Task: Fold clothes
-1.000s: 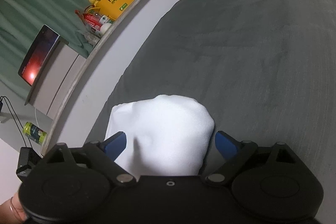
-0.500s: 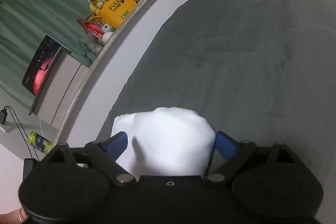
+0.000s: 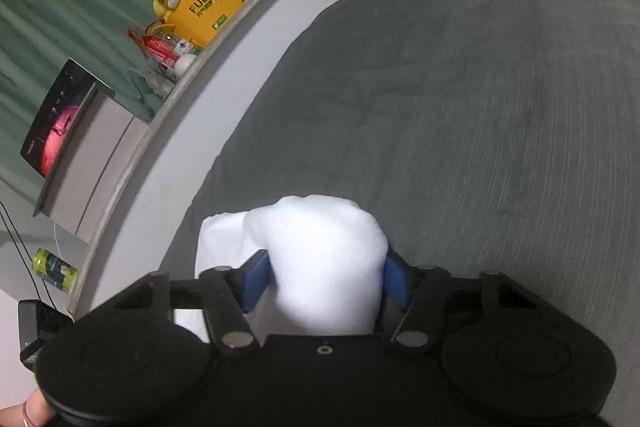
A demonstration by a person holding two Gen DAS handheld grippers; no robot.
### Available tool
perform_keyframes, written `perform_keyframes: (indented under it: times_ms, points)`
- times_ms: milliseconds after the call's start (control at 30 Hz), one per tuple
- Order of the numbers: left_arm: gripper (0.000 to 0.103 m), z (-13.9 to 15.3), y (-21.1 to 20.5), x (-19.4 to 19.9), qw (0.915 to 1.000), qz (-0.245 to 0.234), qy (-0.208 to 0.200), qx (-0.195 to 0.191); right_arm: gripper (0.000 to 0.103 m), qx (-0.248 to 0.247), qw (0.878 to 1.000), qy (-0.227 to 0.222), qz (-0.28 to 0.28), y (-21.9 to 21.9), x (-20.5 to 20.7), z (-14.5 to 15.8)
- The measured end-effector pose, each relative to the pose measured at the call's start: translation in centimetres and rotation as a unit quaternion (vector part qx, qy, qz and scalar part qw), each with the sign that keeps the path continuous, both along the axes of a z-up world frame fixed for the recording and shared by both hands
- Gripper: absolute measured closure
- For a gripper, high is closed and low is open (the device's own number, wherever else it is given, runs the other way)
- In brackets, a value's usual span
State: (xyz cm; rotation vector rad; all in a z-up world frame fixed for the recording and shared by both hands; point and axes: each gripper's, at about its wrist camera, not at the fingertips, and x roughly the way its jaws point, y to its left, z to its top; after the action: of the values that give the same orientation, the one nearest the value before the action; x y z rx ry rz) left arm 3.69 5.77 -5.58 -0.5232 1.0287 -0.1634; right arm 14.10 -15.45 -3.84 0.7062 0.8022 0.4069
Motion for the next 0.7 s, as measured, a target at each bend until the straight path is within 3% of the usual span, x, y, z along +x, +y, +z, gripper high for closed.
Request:
perform_keyframes:
  times_ms: [167, 300, 500, 700]
  points:
    - [0.080, 3.4, -2.2, -0.1, 0.9933, -0.057, -0.070, 0.072, 0.057, -0.013, 1.000, -0.020, -0.006, 0.2, -0.6, 1.7]
    - [0.080, 5.7, -3.9, -0.2, 0.9829, -0.089, -0.125, 0.101, 0.058, -0.025, 0.998, -0.049, -0.015, 0.2, -1.2, 3.8]
    - [0.080, 7.5, -5.8, 1.0, 0.9772, -0.100, -0.160, 0.098, 0.058, -0.057, 0.993, -0.093, -0.043, -1.6, -2.1, 6.9]
    - [0.080, 9.6, -11.4, 3.5, 0.9625, -0.142, -0.205, 0.107, 0.058, -0.091, 0.983, -0.128, -0.092, -6.3, -2.7, 9.3]
